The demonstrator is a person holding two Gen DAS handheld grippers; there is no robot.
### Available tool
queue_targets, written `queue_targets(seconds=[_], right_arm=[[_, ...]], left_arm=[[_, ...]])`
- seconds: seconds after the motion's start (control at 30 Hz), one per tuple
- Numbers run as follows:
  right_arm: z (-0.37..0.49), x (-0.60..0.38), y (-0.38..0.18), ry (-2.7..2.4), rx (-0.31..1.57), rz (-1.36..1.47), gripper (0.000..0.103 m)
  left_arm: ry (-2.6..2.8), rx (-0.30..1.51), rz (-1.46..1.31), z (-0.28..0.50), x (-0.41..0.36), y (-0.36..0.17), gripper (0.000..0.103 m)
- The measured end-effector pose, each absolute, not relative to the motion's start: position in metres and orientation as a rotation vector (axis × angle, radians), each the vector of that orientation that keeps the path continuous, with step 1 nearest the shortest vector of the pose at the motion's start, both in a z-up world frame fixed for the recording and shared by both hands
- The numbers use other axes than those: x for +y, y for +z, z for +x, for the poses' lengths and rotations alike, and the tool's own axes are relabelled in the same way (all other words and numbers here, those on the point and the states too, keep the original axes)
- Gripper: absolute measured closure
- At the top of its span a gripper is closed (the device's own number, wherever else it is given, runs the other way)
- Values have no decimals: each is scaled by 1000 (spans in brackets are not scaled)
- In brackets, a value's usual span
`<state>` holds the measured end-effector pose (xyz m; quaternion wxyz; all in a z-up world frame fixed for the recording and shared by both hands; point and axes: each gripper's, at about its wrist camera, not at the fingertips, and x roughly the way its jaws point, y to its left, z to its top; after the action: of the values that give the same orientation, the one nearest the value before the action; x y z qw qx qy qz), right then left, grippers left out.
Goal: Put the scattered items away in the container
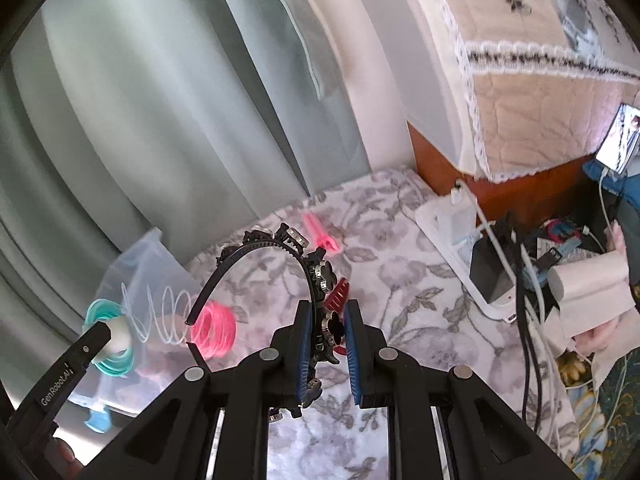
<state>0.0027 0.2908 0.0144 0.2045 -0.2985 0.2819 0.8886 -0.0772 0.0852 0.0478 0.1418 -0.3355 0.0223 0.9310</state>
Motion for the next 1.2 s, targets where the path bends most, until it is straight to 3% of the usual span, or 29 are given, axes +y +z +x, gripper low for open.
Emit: queue_targets(seconds=[0.4,0.83,1.0,1.2], right_arm=[[16,272,91,2588,773,-618,85],[14,247,159,2694,793,-425,85],[11,225,168,2749,781,-402,85],[2,202,149,2788,804,-477,85]], left_arm=[[2706,-28,-803,-52,70,114,85],[2756,-311,-654,-50,25,183,85],[2770,-359,-568,-40,5,198,85],[2787,-422,-605,-37,-20,178,85]])
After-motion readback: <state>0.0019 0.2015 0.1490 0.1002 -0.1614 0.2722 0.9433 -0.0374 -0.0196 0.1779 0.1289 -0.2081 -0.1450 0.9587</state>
